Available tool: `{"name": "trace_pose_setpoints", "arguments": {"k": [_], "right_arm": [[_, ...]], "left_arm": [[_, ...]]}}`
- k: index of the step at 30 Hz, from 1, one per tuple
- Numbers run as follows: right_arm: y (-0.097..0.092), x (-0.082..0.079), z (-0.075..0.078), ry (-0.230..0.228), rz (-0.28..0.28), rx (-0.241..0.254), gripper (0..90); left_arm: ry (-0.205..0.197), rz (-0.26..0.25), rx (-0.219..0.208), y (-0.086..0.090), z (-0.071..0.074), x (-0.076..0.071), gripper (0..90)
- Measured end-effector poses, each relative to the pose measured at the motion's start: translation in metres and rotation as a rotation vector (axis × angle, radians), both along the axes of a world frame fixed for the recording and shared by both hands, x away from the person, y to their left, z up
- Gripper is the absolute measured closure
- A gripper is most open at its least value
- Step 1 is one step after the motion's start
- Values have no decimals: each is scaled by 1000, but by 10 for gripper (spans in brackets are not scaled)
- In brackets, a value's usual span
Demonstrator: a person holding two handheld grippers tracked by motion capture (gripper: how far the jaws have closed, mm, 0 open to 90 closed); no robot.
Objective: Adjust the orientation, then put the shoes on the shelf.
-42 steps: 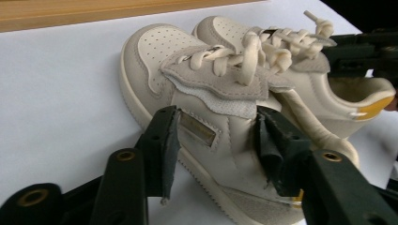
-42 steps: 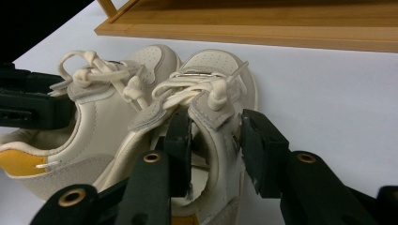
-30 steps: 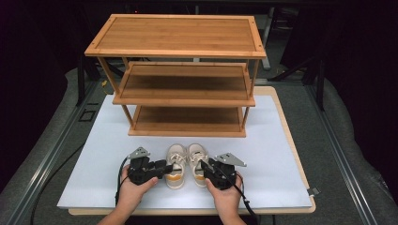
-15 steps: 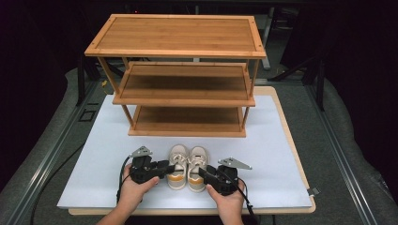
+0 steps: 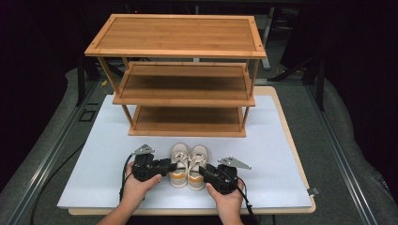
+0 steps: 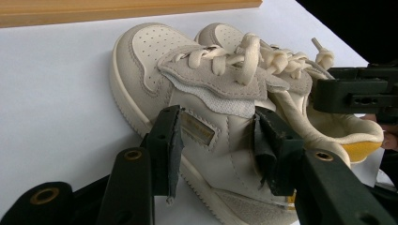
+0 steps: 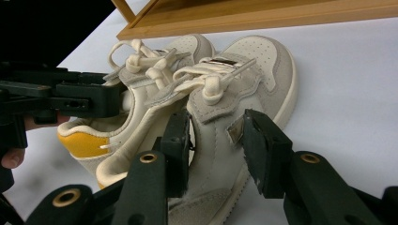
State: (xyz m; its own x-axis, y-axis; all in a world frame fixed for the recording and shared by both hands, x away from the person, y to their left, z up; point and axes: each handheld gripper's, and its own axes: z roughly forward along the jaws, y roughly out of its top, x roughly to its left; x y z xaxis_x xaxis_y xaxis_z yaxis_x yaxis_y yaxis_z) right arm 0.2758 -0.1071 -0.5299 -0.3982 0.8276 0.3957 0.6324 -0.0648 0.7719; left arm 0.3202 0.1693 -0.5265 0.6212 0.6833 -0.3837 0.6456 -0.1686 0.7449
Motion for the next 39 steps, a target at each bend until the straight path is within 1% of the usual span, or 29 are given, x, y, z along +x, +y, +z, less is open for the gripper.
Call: {"name": "trace_pose_setpoints", "arguments": {"k": [2, 4, 5, 7, 9, 11, 12, 14, 15, 16, 17, 18, 19, 22, 23, 25, 27, 29, 30, 31, 33, 35, 37, 38, 39], "right_arm": [[-2, 3, 0, -9, 1, -5, 614], [-3, 3, -1, -22, 8, -18, 600], [-3, 3, -1, -26, 8, -19, 594], [-4, 2, 0, -31, 15, -16, 588], [-5, 1, 0, -44, 7, -13, 581], [-6, 0, 0, -45, 7, -11, 581], [-6, 0, 0, -45, 7, -18, 577], [-5, 1, -2, -45, 9, -18, 576], [-4, 2, -4, -50, 0, -10, 574], [-3, 2, -4, -49, -7, -17, 571], [-2, 2, -4, -52, -4, -15, 569], [-1, 2, -5, -63, -14, -11, 569], [-1, 1, -5, -61, -14, -8, 569], [-3, 1, -7, -53, -28, 23, 567], [-3, 1, -7, -50, -27, 24, 567], [-2, 1, -8, -53, -25, 16, 569], [-1, 2, -8, -51, -32, 24, 571], [-1, 4, -8, -60, -50, 25, 573], [0, 5, -8, -62, -64, 9, 574], [0, 6, -9, -74, -72, 8, 576], [0, 9, -9, -73, -94, -2, 578], [0, 10, -10, -77, -104, -5, 579], [0, 10, -10, -80, -103, 3, 579], [1, 10, -10, -82, -108, 2, 578], [2, 10, -11, -86, -115, 8, 575]], "left_arm": [[-4, 7, -4, -1, 0, 1, 549], [-20, 5, 14, -2, 0, 1, 545], [-23, 7, 15, -1, 0, 0, 542], [-30, 16, 16, -1, 0, -1, 538], [-40, 17, 21, -2, 1, -2, 538], [-50, 25, 24, -2, 0, -3, 536], [-56, 31, 22, -3, 0, -3, 535], [-65, 46, 16, -4, -2, -5, 532], [-72, 60, 10, -5, -3, -6, 530], [-76, 67, 7, -5, -4, -6, 530], [-76, 75, 1, -5, -5, -7, 530], [-80, 78, -3, -5, -5, -8, 530], [-83, 84, -11, -5, -6, -9, 531], [-90, 94, -25, -5, -7, -13, 523], [-94, 101, -23, -6, -7, -14, 511], [-97, 109, -26, -7, -7, -15, 516], [-97, 104, -23, -7, -7, -14, 536], [-99, 104, -25, -8, -8, -13, 543], [-104, 105, -21, -8, -8, -13, 544], [-104, 104, -21, -9, -8, -12, 544], [-107, 107, -15, -9, -8, -11, 544], [-109, 116, -9, -10, -7, -12, 543], [-103, 129, -19, -10, -7, -12, 541], [-108, 142, -28, -12, -8, -12, 527], [-110, 143, -27, -13, -8, -13, 501]]}}
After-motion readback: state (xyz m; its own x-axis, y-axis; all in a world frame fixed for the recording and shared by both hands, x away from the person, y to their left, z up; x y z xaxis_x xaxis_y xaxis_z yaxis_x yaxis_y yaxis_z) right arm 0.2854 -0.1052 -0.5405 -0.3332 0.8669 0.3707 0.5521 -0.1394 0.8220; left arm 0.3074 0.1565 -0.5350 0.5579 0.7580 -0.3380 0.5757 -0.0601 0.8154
